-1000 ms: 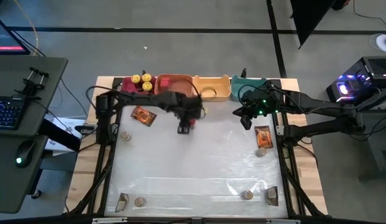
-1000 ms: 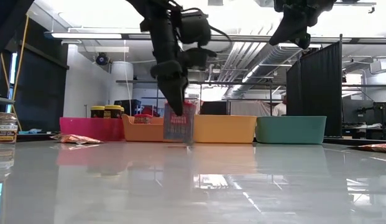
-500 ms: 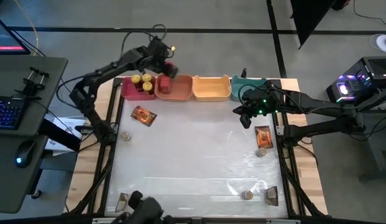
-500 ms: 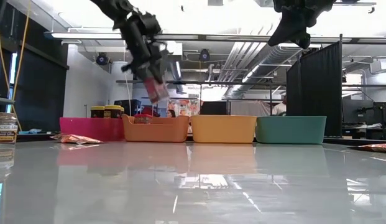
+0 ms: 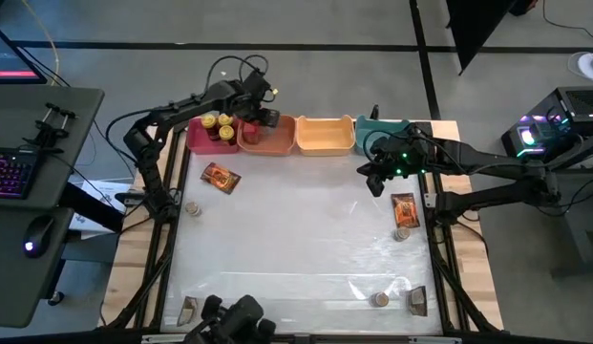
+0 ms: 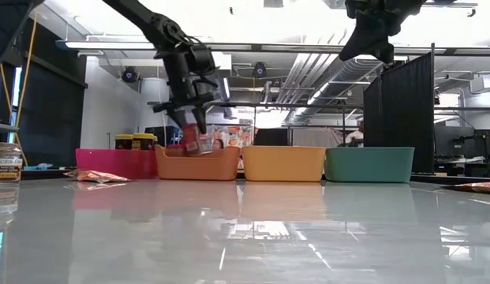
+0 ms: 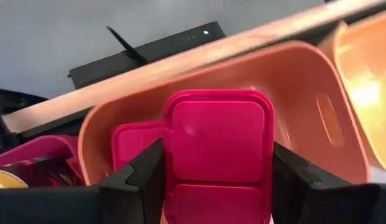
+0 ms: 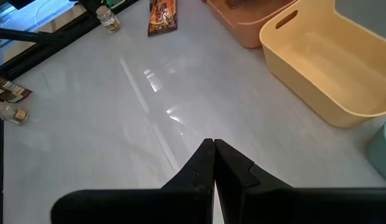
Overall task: Sort spices by type
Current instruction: Put the red seasoning can into the orange bin
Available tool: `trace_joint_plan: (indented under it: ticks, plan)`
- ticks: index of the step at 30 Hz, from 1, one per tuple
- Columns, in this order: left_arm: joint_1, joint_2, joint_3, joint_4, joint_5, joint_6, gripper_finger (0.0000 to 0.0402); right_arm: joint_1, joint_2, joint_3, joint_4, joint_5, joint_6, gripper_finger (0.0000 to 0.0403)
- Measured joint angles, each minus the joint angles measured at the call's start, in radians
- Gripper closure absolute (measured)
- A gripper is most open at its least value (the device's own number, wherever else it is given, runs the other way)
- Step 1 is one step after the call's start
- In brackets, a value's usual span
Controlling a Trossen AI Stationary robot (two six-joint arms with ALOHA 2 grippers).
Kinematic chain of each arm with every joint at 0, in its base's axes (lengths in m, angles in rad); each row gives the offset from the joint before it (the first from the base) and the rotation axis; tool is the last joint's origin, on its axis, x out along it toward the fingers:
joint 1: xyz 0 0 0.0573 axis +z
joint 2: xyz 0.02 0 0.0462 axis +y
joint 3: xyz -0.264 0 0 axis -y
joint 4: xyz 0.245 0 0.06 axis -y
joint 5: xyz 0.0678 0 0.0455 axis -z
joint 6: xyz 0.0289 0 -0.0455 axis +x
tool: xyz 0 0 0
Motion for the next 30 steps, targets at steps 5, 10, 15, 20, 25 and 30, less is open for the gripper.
trace_joint_plan:
  ticks: [5,10,15,20,25,30]
  plan:
    - [0.000,0.015,0.000,0.000,-0.007,-0.042,0.0222,0.000,0.000,0.000,0.003,0.005,0.000,0.0403]
    - [-0.001,0.016,0.000,-0.005,-0.035,-0.042,0.0220,0.000,0.000,0.000,0.005,0.005,0.003,0.0403]
    - [-0.001,0.017,0.000,-0.013,-0.037,-0.034,0.0144,0.000,0.000,0.000,0.005,0.005,0.004,0.0403]
    - [-0.008,0.017,0.000,-0.013,-0.034,-0.039,0.0123,0.000,0.000,0.000,0.005,0.005,0.004,0.0403]
    - [-0.008,0.012,0.000,-0.004,-0.030,-0.042,0.0120,0.000,0.000,0.000,0.006,0.005,0.004,0.0403]
    - [-0.008,-0.035,0.001,0.018,-0.022,0.014,0.0122,0.000,0.000,0.000,0.006,0.005,0.004,0.0403]
